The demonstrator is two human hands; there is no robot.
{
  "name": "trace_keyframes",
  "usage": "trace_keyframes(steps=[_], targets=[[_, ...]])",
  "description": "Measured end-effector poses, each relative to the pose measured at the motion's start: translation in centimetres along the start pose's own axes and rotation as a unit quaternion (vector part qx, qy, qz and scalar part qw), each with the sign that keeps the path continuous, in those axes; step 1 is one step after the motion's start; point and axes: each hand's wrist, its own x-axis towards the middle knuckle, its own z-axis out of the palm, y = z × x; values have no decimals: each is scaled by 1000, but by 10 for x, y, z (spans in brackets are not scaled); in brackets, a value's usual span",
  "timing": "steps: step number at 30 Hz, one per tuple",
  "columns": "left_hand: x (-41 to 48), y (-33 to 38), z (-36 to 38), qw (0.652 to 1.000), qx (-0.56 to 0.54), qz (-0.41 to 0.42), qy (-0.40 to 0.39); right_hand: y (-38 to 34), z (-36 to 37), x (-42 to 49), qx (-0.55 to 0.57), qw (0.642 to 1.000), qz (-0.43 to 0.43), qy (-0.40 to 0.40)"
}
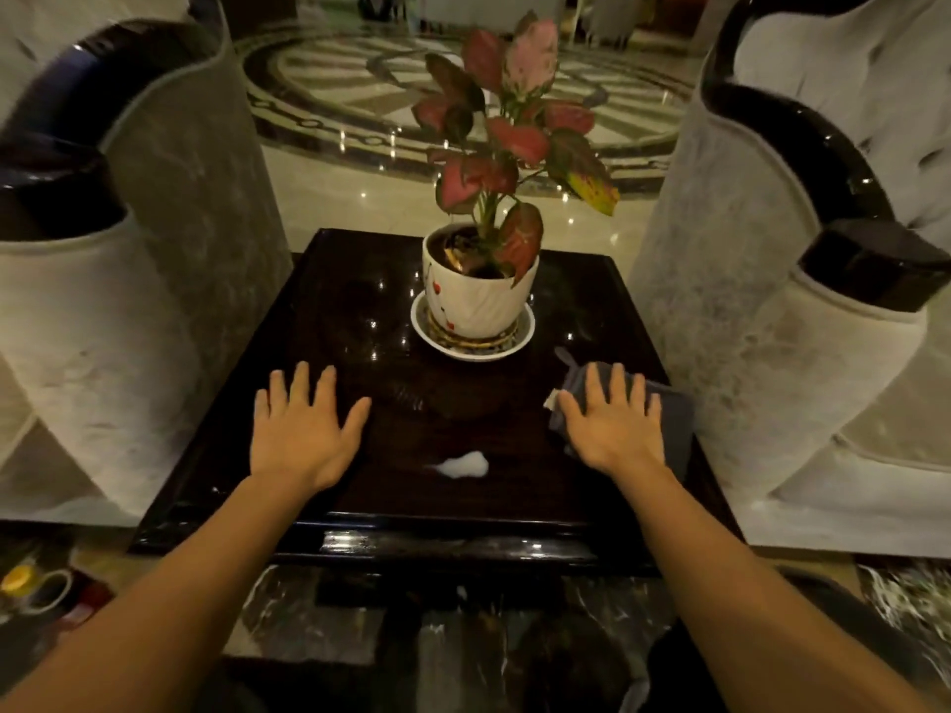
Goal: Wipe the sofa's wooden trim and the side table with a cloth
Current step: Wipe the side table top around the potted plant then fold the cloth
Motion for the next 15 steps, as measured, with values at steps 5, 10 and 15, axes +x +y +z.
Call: trace_keyframes(steps=[5, 10, 15], targets=[[1, 2, 5, 1000, 15, 15, 2, -59, 37, -79, -44, 953, -300, 5], [1, 4, 2, 999, 28, 18, -2, 37, 8, -40, -81, 978, -194, 17], [1, 4, 0, 999, 38, 9, -3, 26, 1, -10, -1, 998, 59, 28]])
